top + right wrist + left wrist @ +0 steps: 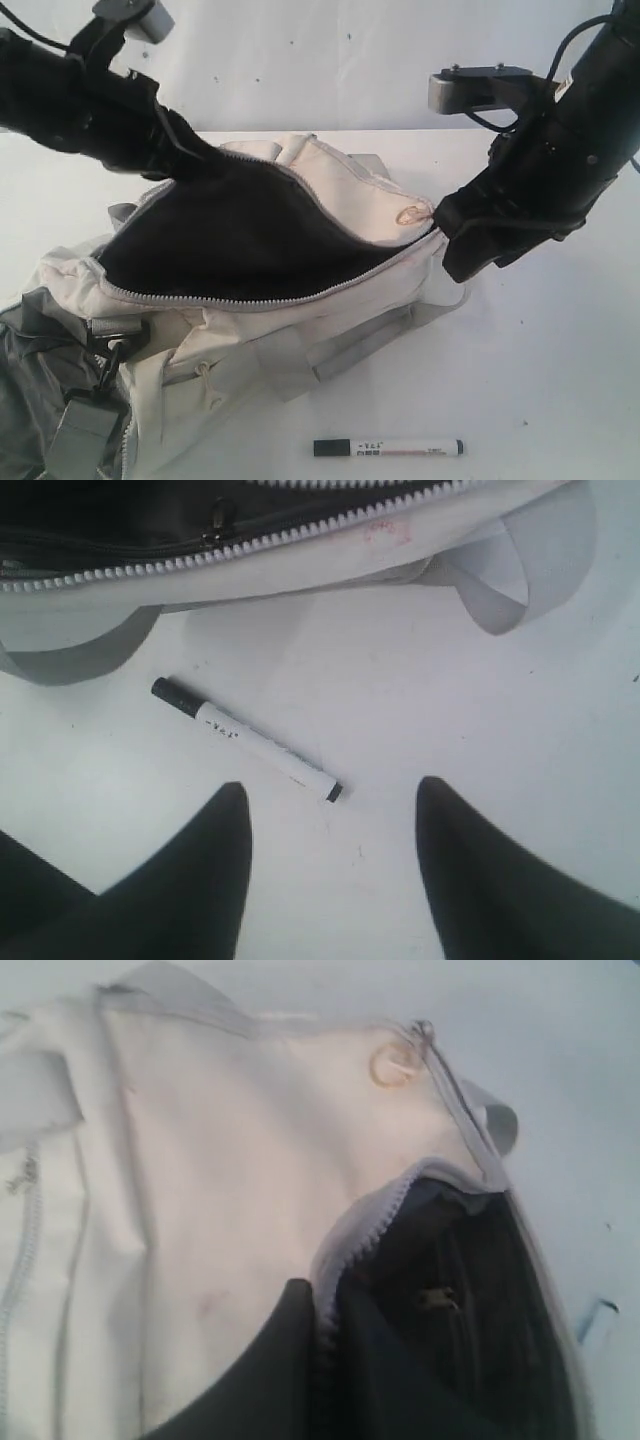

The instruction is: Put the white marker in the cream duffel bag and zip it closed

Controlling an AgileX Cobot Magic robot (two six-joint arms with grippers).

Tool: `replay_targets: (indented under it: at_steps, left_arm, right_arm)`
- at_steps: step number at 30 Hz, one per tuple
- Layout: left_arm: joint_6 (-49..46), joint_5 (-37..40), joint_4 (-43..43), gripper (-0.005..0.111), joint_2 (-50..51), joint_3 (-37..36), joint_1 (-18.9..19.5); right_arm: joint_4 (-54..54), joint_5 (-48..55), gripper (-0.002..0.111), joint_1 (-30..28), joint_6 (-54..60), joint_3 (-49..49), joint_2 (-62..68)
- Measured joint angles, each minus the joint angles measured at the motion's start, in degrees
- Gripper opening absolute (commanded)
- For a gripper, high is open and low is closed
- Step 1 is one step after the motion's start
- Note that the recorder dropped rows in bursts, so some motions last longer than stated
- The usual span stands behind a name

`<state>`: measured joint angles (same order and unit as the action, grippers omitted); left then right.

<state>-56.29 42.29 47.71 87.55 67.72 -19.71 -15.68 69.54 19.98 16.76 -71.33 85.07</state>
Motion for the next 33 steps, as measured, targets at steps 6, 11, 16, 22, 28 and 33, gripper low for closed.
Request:
replay_targets:
  at_steps: [6, 11, 16, 22, 28, 33]
  left_arm:
    - [3.08, -7.91, 0.00, 0.000, 0.00, 1.85, 0.53]
    - [3.84, -13.47, 0.10, 0.000, 0.00, 1.94, 3.09]
    - [3.84, -18.62, 0.20, 0.000, 0.00, 1.94, 4.93]
    - [3.84, -25.53, 0.30, 0.000, 0.00, 1.94, 5.53]
    - [3.59, -30.29, 0.64, 0.000, 1.71, 2.08, 5.53]
    - [2.72, -30.86, 0.89, 0.000, 4.52, 3.38, 5.53]
  right_arm:
    - [0.00, 0.25, 0.047, 0.00, 2.01, 0.00, 0.00]
    - [-0.44, 0.25, 0.047, 0.00, 6.09, 0.00, 0.00]
    - [-1.47, 0.25, 0.047, 0.00, 10.11, 0.00, 0.00]
    - [-2.35, 0.25, 0.047, 0.00, 11.16, 0.00, 0.00]
    - [-4.12, 0.25, 0.047, 0.00, 14.83, 0.00, 0.46]
    - [-6.82, 0.25, 0.047, 0.02, 20.68, 2.18, 1.16]
